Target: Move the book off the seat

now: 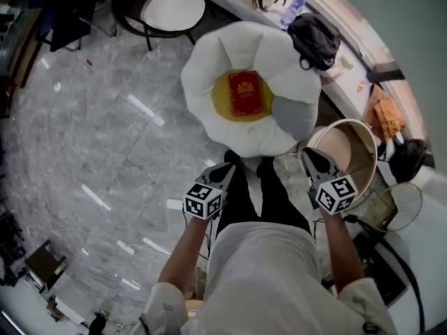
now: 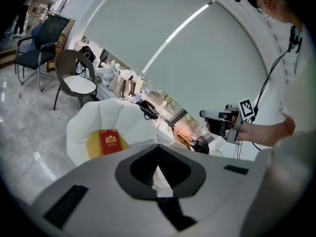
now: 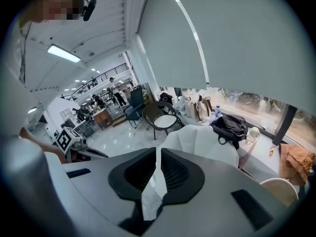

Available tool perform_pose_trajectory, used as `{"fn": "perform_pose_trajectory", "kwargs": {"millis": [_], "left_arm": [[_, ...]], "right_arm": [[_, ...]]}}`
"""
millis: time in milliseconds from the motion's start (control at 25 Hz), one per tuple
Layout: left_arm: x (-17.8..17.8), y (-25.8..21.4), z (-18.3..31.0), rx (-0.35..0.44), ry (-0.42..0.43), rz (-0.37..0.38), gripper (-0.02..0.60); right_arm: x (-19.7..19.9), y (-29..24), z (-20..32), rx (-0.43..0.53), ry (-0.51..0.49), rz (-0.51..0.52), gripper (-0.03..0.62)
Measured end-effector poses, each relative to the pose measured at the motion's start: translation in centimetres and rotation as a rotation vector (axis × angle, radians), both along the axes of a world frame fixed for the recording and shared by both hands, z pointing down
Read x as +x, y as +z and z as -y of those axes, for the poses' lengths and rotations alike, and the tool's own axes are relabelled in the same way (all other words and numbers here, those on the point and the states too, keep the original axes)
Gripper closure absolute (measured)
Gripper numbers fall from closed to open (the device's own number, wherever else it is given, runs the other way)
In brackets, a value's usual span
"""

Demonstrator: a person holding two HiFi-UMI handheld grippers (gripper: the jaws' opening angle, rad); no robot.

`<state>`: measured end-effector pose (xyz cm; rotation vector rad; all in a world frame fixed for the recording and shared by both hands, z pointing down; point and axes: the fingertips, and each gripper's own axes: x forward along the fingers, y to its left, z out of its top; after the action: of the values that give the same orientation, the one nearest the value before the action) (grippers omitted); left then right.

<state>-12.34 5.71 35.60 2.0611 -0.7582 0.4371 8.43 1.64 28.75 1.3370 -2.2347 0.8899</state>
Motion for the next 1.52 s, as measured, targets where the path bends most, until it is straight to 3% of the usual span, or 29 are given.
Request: {"fn": "perform_pose_trajectory", "kwargs": {"millis": [200, 600, 840, 1160, 1520], "left_arm": [[2.2, 2.7, 2.2, 0.005, -0.048, 0.011, 0.58], [4.3, 11.1, 5.1, -0.01, -0.208, -0.056, 0.578], [4.8, 17.0, 6.9, -0.038, -0.306, -0.054, 0.578], [5.6, 25.1, 9.0, -0.075, -0.364, -0.048, 0.578], [6.1, 32.8, 12.6, -0.053, -0.372, -0.054, 0.577]], "right_arm": [[1.1, 3.8, 2.1, -0.02, -0.051, 0.027, 0.54], [0.4, 14.2, 5.6, -0.09, -0.241, 0.082, 0.539], [0.3, 21.0, 8.0, -0.138, -0.279, 0.129, 0.539], [0.1, 30.7, 10.4, -0.195, -0.329, 0.138, 0.539], [-0.5, 39.9, 12.3, -0.233, -0.364, 0.118, 0.539]]}}
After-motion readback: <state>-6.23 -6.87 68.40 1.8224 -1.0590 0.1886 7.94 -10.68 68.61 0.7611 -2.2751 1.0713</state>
